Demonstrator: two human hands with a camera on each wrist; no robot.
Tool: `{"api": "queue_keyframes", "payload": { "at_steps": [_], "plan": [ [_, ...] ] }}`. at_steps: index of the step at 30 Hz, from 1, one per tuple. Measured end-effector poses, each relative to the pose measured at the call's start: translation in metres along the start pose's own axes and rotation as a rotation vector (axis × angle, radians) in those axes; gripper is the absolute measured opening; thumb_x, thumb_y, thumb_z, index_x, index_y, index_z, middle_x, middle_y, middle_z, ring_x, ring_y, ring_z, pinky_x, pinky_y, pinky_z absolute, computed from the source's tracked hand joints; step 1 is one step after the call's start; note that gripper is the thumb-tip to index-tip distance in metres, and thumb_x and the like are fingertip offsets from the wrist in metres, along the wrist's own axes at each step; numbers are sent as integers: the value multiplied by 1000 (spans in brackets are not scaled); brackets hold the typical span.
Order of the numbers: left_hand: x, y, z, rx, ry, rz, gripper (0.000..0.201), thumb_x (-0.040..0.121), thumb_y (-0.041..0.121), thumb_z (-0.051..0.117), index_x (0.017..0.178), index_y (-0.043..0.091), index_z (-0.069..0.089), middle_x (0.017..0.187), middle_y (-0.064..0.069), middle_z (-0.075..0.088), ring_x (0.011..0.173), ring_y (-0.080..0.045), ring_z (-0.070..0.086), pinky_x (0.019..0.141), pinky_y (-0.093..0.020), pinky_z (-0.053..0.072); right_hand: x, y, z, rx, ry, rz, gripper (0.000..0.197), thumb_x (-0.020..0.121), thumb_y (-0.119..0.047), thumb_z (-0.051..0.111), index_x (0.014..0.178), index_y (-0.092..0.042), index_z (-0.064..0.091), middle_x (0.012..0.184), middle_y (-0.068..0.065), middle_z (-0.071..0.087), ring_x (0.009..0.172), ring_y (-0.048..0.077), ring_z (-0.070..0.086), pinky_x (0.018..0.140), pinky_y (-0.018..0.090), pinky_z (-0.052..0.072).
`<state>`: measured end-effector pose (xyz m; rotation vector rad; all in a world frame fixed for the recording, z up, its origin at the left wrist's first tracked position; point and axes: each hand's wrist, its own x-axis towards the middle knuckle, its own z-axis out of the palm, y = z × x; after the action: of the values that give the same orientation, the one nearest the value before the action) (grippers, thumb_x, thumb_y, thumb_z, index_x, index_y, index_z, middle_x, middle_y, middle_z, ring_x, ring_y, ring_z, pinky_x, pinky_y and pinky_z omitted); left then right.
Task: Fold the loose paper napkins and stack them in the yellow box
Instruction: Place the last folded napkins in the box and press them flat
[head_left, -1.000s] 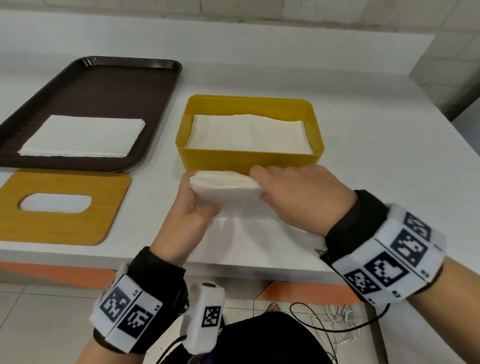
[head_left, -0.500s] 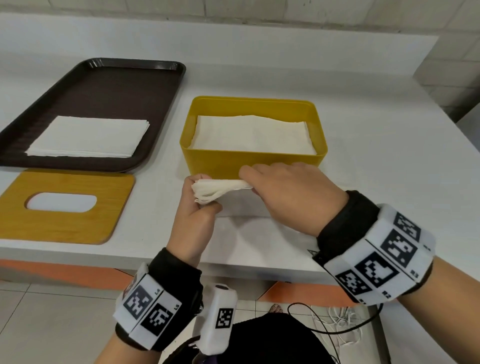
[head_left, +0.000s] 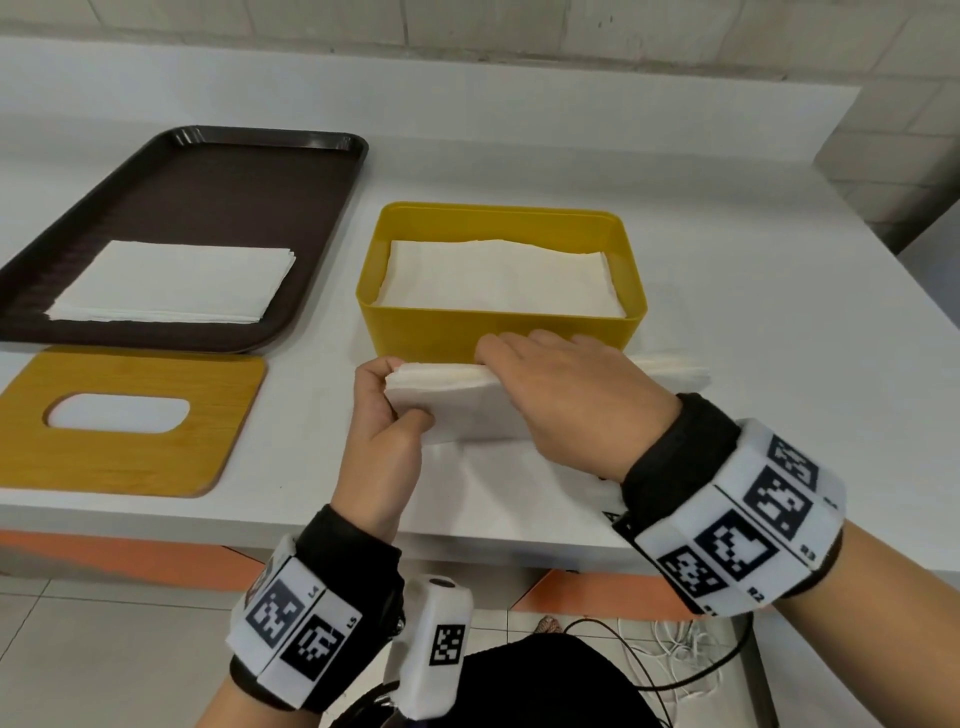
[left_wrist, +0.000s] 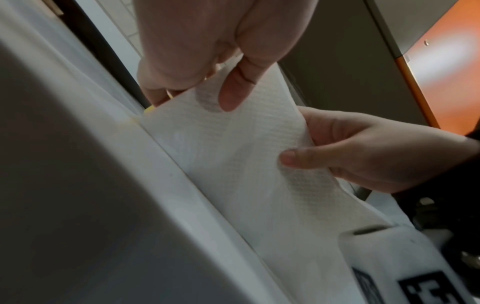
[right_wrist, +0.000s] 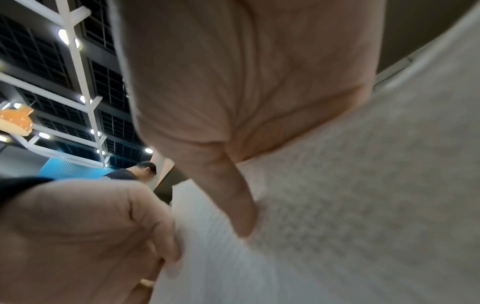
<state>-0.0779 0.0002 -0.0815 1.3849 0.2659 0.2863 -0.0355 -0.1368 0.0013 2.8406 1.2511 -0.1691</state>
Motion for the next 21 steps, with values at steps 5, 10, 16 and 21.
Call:
{"api": "queue_keyframes", "payload": {
  "at_steps": [5, 10, 16, 21],
  "plan": [
    [-1, 2, 5, 34, -37, 5, 40, 72, -5, 45, 112, 6, 45, 108, -11, 57, 101, -19, 55, 86, -22, 48, 3, -2, -3, -5, 23, -22, 42, 85, 2, 40, 120, -19, 31, 112, -2, 44, 90, 17, 36, 70, 30, 26],
    [-1, 6, -4, 33, 16, -5, 43, 81, -19, 37, 106, 16, 39, 97, 1, 50, 89, -8, 51, 65, -5, 45, -4, 9, -2, -33, -13, 28, 36, 87, -1, 41, 117, -17, 31, 94, -3, 37, 82, 16, 33, 67, 31, 27],
    [-2, 1, 1, 40, 4, -32, 44, 71, 0, 47, 112, 15, 46, 114, -10, 56, 103, -18, 55, 88, -27, 47, -2, 14, 3, 34, 8, 30, 36, 87, -2, 42, 117, -19, 33, 104, -3, 45, 87, 16, 40, 70, 30, 28],
    [0, 7, -12, 28, 49, -50, 39, 82, -15, 37, 104, 14, 51, 101, -1, 57, 93, -9, 54, 76, -15, 45, -29, 45, 11, 331, 124, 160, 17, 89, -13, 53, 100, -26, 51, 94, -12, 51, 92, 10, 52, 68, 25, 35]
  ]
}}
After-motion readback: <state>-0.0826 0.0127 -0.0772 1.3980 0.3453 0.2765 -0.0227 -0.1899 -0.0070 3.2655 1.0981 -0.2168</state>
